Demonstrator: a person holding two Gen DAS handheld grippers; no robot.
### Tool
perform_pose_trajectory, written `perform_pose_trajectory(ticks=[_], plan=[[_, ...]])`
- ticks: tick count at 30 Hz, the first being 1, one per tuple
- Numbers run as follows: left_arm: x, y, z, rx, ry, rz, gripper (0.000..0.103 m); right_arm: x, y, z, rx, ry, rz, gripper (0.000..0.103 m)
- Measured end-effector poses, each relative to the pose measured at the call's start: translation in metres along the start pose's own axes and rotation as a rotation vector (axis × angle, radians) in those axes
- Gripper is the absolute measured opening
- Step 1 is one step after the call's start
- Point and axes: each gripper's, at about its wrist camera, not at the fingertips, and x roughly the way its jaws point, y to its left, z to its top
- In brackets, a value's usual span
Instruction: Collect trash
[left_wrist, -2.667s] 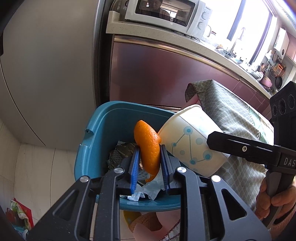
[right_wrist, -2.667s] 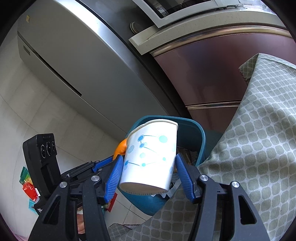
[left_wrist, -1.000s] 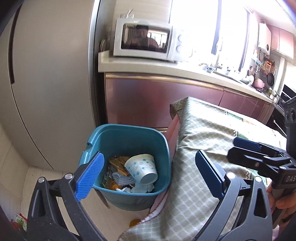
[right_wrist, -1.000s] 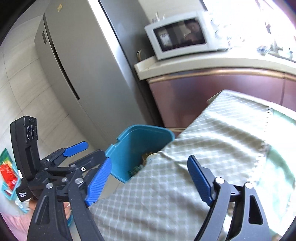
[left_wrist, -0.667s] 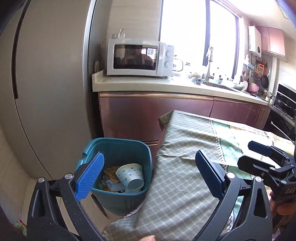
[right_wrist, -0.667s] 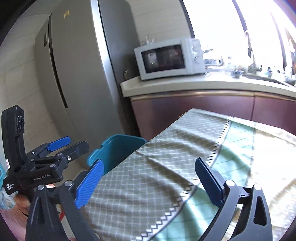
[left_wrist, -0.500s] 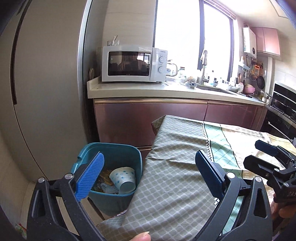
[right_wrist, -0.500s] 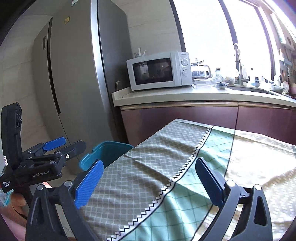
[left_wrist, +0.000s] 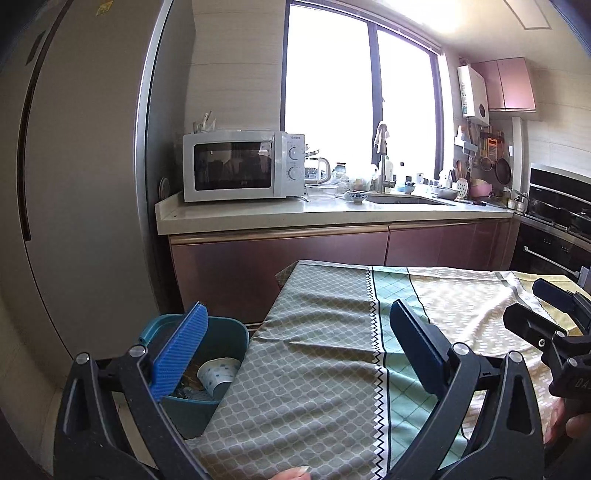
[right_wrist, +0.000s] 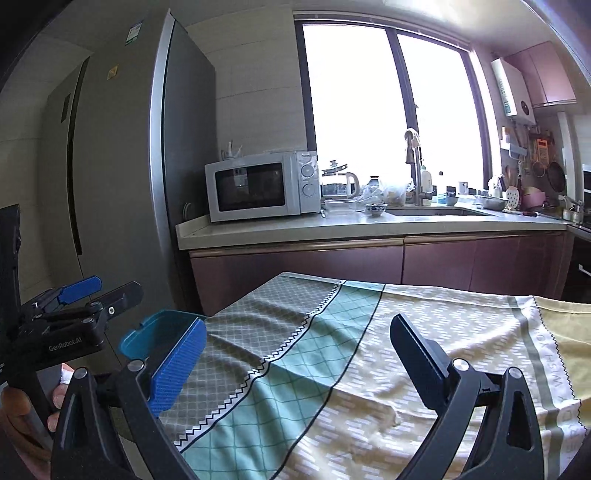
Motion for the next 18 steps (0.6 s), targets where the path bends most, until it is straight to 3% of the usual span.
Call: perform_pose_trajectory(ticks=[18], plan=[[-0.012,-0.032,-0.009,0.019,-0.055,-0.011,0.097,-0.041,-0.018,-0.014,0.014,-0.079,-0.125,0.096]])
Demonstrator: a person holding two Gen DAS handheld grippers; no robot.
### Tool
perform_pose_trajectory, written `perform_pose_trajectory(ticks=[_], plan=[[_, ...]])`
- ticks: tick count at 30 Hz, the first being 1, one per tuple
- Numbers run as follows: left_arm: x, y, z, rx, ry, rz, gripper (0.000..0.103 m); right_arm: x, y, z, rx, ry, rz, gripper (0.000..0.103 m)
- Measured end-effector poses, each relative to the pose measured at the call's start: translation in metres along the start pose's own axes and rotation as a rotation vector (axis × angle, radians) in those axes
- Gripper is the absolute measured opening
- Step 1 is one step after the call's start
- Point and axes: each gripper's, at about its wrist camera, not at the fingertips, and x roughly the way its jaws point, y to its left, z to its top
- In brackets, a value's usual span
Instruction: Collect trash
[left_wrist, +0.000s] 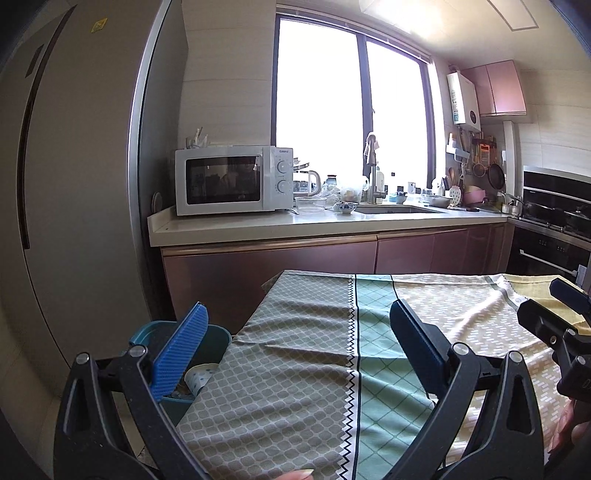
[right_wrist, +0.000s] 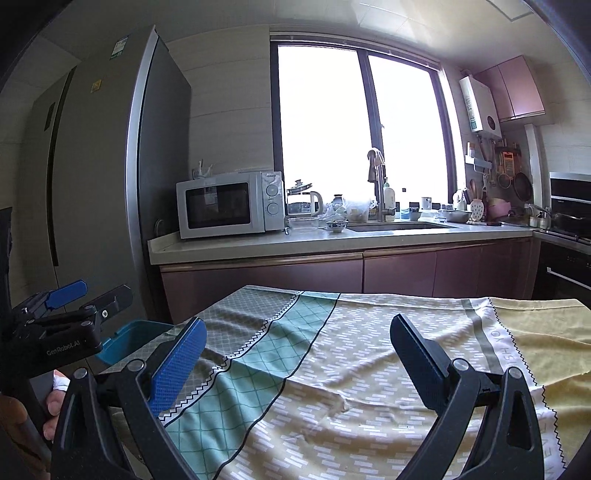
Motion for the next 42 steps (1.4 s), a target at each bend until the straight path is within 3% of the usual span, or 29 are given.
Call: perform_pose_trajectory(ticks=[42], plan=[[-0.0055,-0.0084,-0.0011,0.005,-0.054,0.028,0.097,-0.0061,-0.0094,0.0,0.014,-0.024,-0.041,0.096]])
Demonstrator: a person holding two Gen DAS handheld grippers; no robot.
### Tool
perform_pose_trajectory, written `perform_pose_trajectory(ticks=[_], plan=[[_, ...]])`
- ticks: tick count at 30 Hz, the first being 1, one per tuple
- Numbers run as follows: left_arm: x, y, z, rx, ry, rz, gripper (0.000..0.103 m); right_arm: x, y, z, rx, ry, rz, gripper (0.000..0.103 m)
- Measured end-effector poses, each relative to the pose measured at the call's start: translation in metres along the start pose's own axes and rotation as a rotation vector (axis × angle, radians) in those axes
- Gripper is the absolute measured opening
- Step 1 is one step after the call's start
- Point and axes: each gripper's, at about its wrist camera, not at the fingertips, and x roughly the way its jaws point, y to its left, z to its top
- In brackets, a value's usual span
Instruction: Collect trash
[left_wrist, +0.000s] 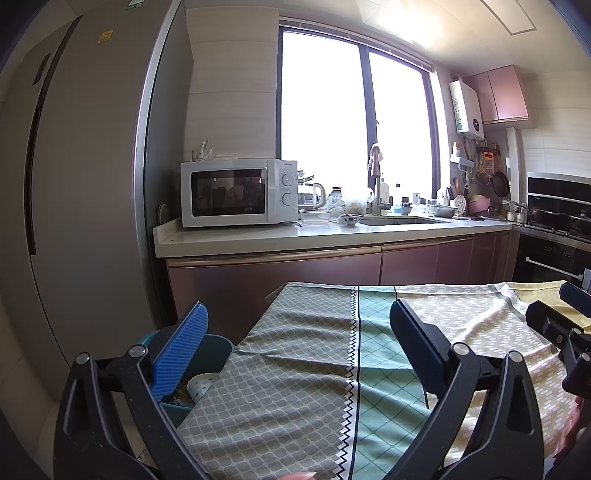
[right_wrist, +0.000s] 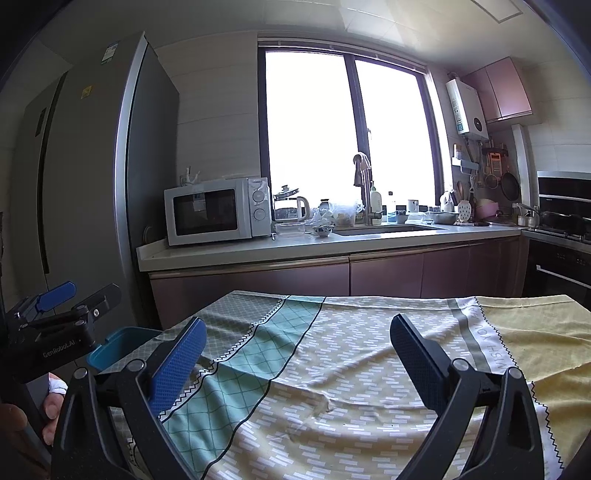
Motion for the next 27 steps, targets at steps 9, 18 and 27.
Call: perform_pose_trajectory(ticks=[9,18,27], plan=[[0.0009,-0.0014,0.0004,0.0,0.006,0.0,0.097,0.0005,-0.0024,0.0003,0.012,0.008,-0.005,0.096],[0.0027,-0.0019,-0.0009,0.003,0.003,0.003,0.097,0.0022,-0.0033,0.0007,0.011,0.012,-0.002,0.096],[0.0029,-0.0023,-0.0009,0.005,0.004,0.001,0.097,0.0024,-0.0029,0.0008,0.011,0.013,-0.004,0.096]])
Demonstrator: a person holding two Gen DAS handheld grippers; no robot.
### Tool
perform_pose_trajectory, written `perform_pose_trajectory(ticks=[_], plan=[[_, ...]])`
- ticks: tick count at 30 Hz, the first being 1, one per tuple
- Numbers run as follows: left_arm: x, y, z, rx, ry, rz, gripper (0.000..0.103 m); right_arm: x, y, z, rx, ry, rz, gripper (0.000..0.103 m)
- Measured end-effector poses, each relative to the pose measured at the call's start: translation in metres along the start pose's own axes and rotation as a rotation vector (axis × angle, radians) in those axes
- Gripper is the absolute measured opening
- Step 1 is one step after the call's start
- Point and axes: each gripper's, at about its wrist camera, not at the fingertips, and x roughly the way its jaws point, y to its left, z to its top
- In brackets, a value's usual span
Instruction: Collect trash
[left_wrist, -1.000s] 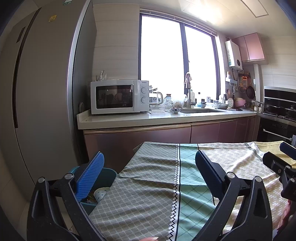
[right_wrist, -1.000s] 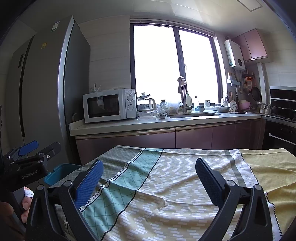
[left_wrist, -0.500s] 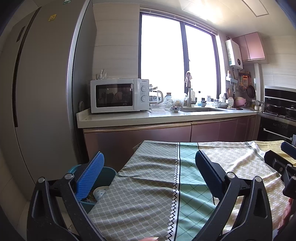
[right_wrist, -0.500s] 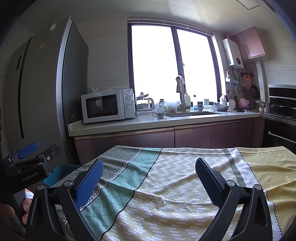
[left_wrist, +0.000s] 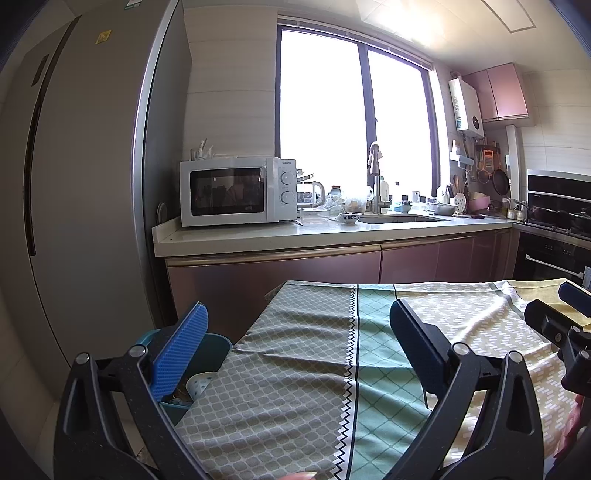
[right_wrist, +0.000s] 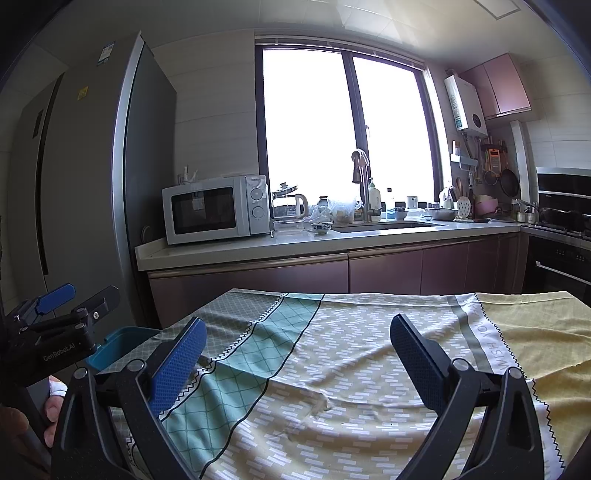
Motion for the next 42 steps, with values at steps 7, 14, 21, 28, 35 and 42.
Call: perform_pose_trajectory(ticks=[7,14,21,28,35,42], plan=[[-0.0006,-0.0012,-0.0005,0.003,-0.001,-0.002,0.097,0.0,-0.0007,0.0001,0.0,-0.002,0.0,0.096],[0.0,-0.0012,-0.0004,0.003,0.0,-0.005,0.097,0.0001,-0.0011,-0.0002,0.001,-0.004,-0.003,0.096],[-0.0001,-0.0014,-0.0003,0.003,0.0,-0.005,0.097,0.0007,-0.0017,-0.0001,0.003,-0.003,-0.003,0.096],[0.0017,-0.003,0.0004,0.007,0.0,-0.006,0.097,-0.0022,0.0001,-0.0009,0.007,-0.004,-0.01,0.096],[0.0018,-0.003,0.0001,0.007,-0.001,-0.005,0.097,-0.0028,0.0005,-0.0011,0.006,-0.002,-0.012,0.096],[0.0023,-0.0043,0.0007,0.014,-0.006,-0.003,0.097,-0.0028,0.0002,-0.0011,0.007,-0.002,-0.012,0.096]])
